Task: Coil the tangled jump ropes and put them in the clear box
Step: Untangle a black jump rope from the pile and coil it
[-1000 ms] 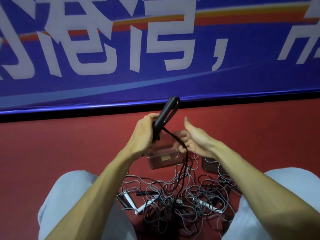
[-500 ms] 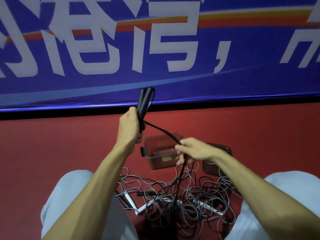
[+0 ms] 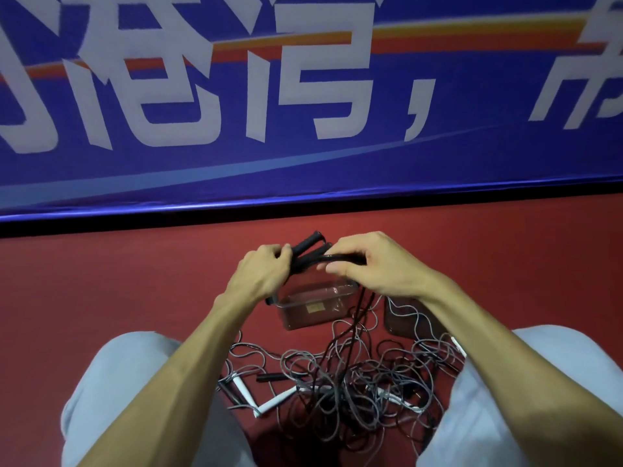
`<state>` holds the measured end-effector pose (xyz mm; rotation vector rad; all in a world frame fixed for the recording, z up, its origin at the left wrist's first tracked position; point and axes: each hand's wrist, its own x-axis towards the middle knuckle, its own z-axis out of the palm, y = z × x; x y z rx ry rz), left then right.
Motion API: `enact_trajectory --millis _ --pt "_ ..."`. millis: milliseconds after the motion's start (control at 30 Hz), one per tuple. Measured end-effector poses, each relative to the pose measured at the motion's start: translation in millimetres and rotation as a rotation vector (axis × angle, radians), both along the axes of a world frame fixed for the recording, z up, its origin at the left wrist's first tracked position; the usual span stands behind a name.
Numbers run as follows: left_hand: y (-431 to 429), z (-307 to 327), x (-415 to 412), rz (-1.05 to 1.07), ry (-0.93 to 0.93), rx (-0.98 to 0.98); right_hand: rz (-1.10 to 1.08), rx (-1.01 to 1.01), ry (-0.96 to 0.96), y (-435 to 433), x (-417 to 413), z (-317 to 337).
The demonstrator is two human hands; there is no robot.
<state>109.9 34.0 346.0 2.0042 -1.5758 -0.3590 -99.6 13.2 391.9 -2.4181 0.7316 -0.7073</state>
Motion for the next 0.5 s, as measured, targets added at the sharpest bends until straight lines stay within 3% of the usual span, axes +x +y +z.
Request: enact_trajectory --millis 200,300,367,500 --pt "11.9 2.1 -22.4 -0.317 -0.097 0.125 -0.134 -0.108 -0.188 -13.9 -0.2 -7.5" --pt "22.1 10.6 -34.1 -0.468 -0.072 0.067 -0.271 -0.115 -0.179 -20.9 0.8 -13.1" --pt "25.5 16.2 -35.0 -0.494 -0.074 0.008 -0.326 -0.025 -0.162 -23.4 2.4 -16.0" --pt "26.6 16.3 -26.2 -0.455 -0.119 -0.040 -0.291 0.348 -0.082 -22.1 9.8 -28.1"
